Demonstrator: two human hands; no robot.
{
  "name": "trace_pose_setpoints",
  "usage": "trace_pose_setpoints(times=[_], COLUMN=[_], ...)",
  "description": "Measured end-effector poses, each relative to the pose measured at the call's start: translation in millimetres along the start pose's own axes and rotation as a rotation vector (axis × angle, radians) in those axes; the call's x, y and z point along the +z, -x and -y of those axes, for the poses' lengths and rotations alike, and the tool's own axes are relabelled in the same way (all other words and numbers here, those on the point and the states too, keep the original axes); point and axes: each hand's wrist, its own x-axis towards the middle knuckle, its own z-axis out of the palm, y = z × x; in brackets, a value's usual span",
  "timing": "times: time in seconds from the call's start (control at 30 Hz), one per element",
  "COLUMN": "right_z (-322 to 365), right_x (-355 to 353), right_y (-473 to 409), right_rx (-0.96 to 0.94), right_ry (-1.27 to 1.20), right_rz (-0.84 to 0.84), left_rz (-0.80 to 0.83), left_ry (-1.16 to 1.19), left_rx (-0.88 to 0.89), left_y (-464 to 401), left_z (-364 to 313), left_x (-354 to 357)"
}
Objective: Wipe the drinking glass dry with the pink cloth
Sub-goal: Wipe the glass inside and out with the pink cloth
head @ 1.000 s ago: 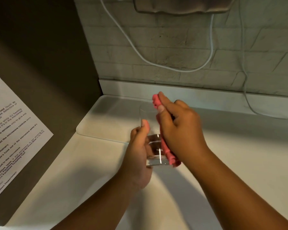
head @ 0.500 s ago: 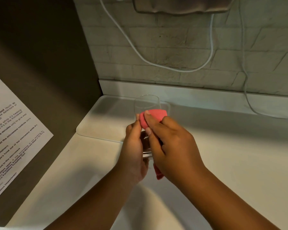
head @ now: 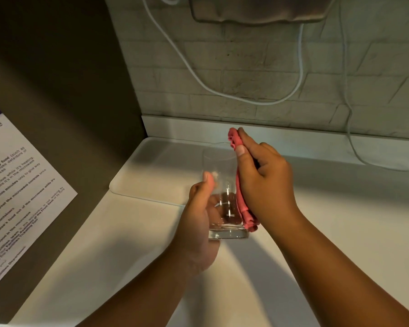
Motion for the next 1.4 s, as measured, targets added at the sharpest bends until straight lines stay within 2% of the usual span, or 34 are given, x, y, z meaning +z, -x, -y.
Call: trace_pose_setpoints(times=[0.13, 0.23, 0.3, 0.4, 0.47, 0.73, 0.93, 1.07, 1.17, 1.3, 1.4], right_z=[-8, -11, -13, -14, -14, -11, -7, -4, 6, 16, 19], right_x=[-6, -18, -26, -34, -36, -39, -39, -35, -25, -9, -4], right_y=[7, 10, 10, 13, 17, 26, 31, 41, 55, 72, 63], right_rx=[0.154, 0.22, 0.24, 0.237, 0.236, 0.241, 0.223, 0.092, -0.113, -0.391, -0.45], right_ry=[-0.166, -0.298, -0.326, -0.321, -0.325, -0.33, -0.294, -0.177, -0.013, 0.363, 0.471], right_rz=[0.026, -0.025, -0.051, -0.066, -0.065, -0.027, -0.006, -0.023, -0.006, 0.15, 0.138], left_rz=[-0.008, 0.006, 0.076, 0.271, 0.307, 0.272, 0.136, 0.039, 0.019, 0.022, -0.011], left_ry=[0.035, 0.072, 0.136, 0.291, 0.347, 0.275, 0.251, 0.219, 0.154, 0.093, -0.004], left_rx=[0.02, 0.019, -0.008, -0.087, -0.102, -0.149, -0.146, -0.072, -0.023, -0.102, -0.084], left_y=[0, -3, -5, -8, -10, -21, -22, -22, -22, -20, -15], left_z=[-3, -9, -16, -29, -30, -12, -8, -4, -2, 2, 5], left_x=[-1, -4, -8, -12, -15, -35, -37, -32, -27, -28, -26])
